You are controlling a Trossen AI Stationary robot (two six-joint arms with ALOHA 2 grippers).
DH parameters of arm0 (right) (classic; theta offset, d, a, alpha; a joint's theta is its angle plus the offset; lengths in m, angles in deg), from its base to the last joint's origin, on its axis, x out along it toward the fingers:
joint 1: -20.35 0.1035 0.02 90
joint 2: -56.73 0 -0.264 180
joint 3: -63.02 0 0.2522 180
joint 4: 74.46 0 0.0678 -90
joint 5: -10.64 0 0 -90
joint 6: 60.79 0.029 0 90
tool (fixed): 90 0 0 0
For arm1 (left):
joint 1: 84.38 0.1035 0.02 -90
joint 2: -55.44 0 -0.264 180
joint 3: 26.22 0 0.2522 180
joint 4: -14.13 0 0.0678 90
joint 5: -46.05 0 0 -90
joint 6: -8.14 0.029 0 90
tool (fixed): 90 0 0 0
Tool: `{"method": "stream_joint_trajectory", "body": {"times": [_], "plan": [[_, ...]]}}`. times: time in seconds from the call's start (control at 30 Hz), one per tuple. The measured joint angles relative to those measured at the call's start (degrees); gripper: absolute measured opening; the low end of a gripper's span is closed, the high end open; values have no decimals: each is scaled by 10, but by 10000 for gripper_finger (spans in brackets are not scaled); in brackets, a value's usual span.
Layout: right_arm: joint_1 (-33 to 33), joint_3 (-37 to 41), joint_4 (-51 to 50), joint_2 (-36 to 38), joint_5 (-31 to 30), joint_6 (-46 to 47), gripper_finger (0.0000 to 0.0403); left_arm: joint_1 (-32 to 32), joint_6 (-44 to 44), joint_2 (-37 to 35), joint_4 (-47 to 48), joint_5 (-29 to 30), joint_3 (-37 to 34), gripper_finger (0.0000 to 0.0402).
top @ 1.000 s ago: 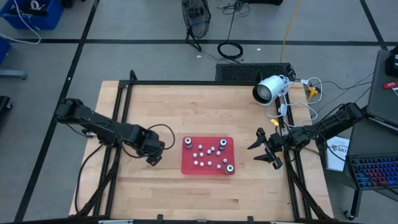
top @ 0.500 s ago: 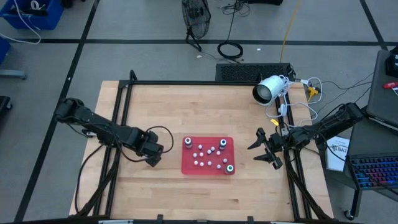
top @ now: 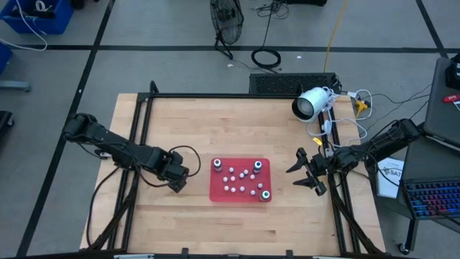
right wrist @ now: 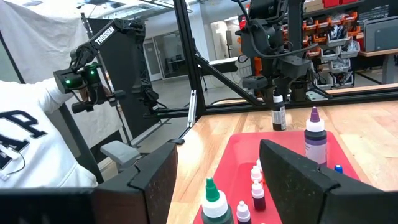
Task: Pick & Place food coloring
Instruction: Put the large black food coloring bottle into the pink bin
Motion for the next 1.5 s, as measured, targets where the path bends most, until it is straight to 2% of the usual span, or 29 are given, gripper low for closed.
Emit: {"method": "stream_joint_trajectory", "body": {"times": [0.37,0.63,0.73,0.93,1.13,1.3,1.5], "plan": [[0,0,0,0,0,0,219,0,0,0,-11,12,-8,167],[0,0,0,0,0,0,216,3,61,0,-34,19,-12,152],[0,0,0,0,0,0,216,9,96,5,-40,50,22,150],[0,0,0,0,0,0,217,19,183,4,-36,114,142,149],[0,0,0,0,0,0,215,31,254,21,-38,140,263,148],[0,0,0,0,0,0,217,40,323,94,-11,134,339,147],[0,0,0,0,0,0,216,45,420,216,0,92,398,147]]}}
